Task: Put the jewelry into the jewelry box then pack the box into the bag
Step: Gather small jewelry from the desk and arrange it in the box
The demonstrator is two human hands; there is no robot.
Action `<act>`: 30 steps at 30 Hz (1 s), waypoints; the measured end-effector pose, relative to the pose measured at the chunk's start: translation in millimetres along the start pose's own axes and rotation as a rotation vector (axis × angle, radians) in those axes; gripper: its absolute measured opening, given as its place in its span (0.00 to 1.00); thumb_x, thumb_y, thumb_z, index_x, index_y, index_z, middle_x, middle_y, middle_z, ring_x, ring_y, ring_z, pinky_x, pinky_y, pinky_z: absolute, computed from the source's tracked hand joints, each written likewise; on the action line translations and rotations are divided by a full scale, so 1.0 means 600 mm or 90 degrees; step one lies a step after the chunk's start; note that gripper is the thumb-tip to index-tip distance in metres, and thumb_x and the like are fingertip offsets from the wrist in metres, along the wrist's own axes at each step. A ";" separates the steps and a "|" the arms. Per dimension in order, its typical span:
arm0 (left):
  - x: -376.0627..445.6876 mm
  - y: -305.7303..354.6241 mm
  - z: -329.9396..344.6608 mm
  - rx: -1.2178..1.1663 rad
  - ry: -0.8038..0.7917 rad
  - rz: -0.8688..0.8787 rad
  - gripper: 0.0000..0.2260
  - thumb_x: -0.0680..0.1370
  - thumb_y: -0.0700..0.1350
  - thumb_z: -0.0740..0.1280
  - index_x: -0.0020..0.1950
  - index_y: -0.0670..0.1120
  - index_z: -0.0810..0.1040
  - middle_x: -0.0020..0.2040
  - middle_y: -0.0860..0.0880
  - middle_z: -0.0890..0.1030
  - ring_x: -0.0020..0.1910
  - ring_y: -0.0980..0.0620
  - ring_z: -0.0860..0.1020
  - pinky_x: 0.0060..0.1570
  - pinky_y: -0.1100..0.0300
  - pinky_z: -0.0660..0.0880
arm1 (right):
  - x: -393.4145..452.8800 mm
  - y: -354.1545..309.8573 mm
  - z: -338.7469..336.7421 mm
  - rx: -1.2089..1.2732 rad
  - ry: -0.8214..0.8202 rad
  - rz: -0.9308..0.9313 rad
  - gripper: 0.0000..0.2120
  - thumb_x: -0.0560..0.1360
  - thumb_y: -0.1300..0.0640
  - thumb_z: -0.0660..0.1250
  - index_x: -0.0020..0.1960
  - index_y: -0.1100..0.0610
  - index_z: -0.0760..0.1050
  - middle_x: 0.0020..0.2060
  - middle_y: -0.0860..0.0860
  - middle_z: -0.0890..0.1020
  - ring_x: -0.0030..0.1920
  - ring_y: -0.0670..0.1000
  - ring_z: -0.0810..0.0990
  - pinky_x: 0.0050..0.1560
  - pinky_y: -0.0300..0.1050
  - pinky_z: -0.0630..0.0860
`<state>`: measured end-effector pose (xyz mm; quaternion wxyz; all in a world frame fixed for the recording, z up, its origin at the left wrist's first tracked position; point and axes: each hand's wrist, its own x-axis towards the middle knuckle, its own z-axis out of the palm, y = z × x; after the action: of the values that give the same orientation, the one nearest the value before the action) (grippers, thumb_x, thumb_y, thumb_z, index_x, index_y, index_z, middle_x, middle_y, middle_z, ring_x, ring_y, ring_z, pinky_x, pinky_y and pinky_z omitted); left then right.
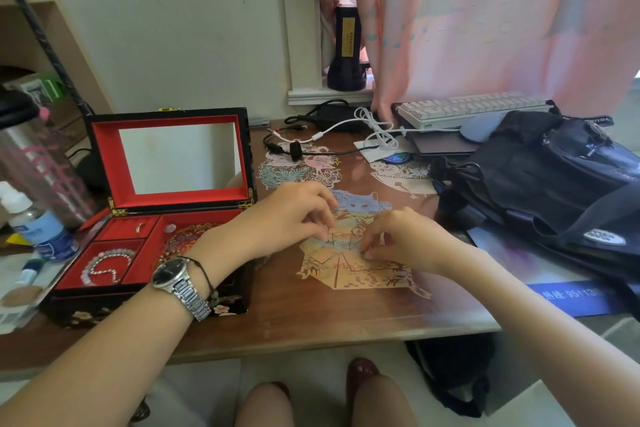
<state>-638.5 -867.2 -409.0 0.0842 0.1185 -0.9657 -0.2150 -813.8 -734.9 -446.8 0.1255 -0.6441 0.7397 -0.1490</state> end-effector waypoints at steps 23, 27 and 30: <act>-0.136 -0.060 -0.075 -0.076 0.189 -0.120 0.08 0.71 0.43 0.73 0.46 0.55 0.81 0.40 0.59 0.83 0.41 0.65 0.80 0.45 0.68 0.74 | 0.072 -0.122 -0.047 0.251 0.051 -0.098 0.01 0.71 0.57 0.73 0.43 0.54 0.83 0.34 0.37 0.84 0.35 0.35 0.81 0.37 0.23 0.72; -0.182 -0.082 -0.099 -0.065 0.236 -0.158 0.08 0.71 0.43 0.73 0.48 0.54 0.81 0.41 0.58 0.83 0.42 0.66 0.79 0.46 0.70 0.73 | 0.101 -0.174 -0.039 0.255 0.041 -0.134 0.01 0.72 0.58 0.72 0.43 0.55 0.82 0.36 0.43 0.85 0.37 0.39 0.82 0.39 0.26 0.74; -0.218 -0.099 -0.115 -0.055 0.263 -0.190 0.08 0.72 0.45 0.72 0.49 0.55 0.80 0.41 0.59 0.83 0.42 0.66 0.79 0.45 0.70 0.73 | 0.125 -0.211 -0.030 0.252 0.025 -0.153 0.01 0.72 0.56 0.72 0.42 0.53 0.82 0.39 0.47 0.85 0.41 0.43 0.83 0.42 0.30 0.77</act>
<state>-487.1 -912.0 -387.7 0.2522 0.2973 -0.8899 -0.2370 -715.3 -824.1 -381.4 0.2164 -0.6871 0.6165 -0.3178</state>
